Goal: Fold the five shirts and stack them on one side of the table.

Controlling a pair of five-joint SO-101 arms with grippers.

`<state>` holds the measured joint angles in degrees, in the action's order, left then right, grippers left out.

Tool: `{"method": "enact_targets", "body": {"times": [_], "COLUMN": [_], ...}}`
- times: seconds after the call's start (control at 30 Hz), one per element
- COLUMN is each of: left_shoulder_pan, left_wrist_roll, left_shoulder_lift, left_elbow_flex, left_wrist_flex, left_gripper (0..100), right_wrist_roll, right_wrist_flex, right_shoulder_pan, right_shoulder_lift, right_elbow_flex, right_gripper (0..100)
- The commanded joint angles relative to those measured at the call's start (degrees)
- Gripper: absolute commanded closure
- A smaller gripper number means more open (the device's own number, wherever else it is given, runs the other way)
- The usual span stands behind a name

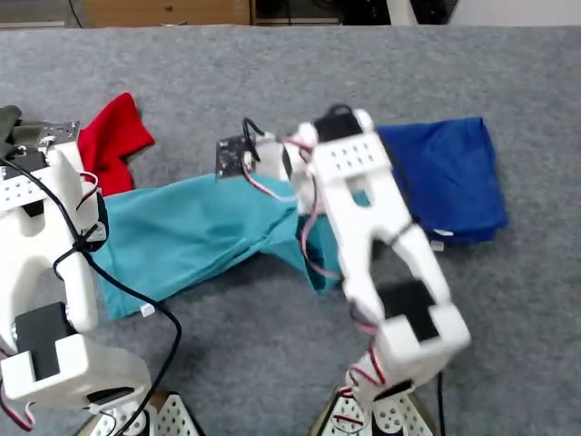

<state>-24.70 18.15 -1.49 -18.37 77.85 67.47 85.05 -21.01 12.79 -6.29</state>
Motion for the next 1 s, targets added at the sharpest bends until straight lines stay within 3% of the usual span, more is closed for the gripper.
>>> {"method": "enact_targets", "body": {"times": [0.0, 0.23, 0.37, 0.67, 0.8, 0.97], "left_shoulder_pan": [-0.6, -0.6, -0.6, -0.6, -0.6, -0.6], "left_wrist_roll": [-0.1, -0.1, -0.1, 0.2, 0.3, 0.3], "left_shoulder_lift": [-3.1, -3.1, -3.1, -3.1, -3.1, -3.1], "left_elbow_flex": [1.1, 1.1, 1.1, 1.0, 0.9, 1.0], "left_wrist_flex": [0.5, 0.5, 0.5, 0.5, 0.5, 0.4], "left_gripper": [98, 98, 98, 98, 98, 98], "right_wrist_roll": [4.7, 5.4, -2.2, -5.1, -6.1, -6.8], "right_wrist_flex": [4.1, 7.3, 6.9, 17.6, 17.6, 17.4], "right_shoulder_pan": [1.2, 0.2, 0.2, 0.3, 2.2, 0.8], "right_shoulder_lift": [10.4, 27.6, 32.4, 33.5, 28.8, 10.6], "right_elbow_flex": [-16.3, -36.2, -44.9, -63.6, -60.4, -33.9], "right_gripper": [99.8, 96.0, 86.7, 87.6, 99.8, 97.4]}}
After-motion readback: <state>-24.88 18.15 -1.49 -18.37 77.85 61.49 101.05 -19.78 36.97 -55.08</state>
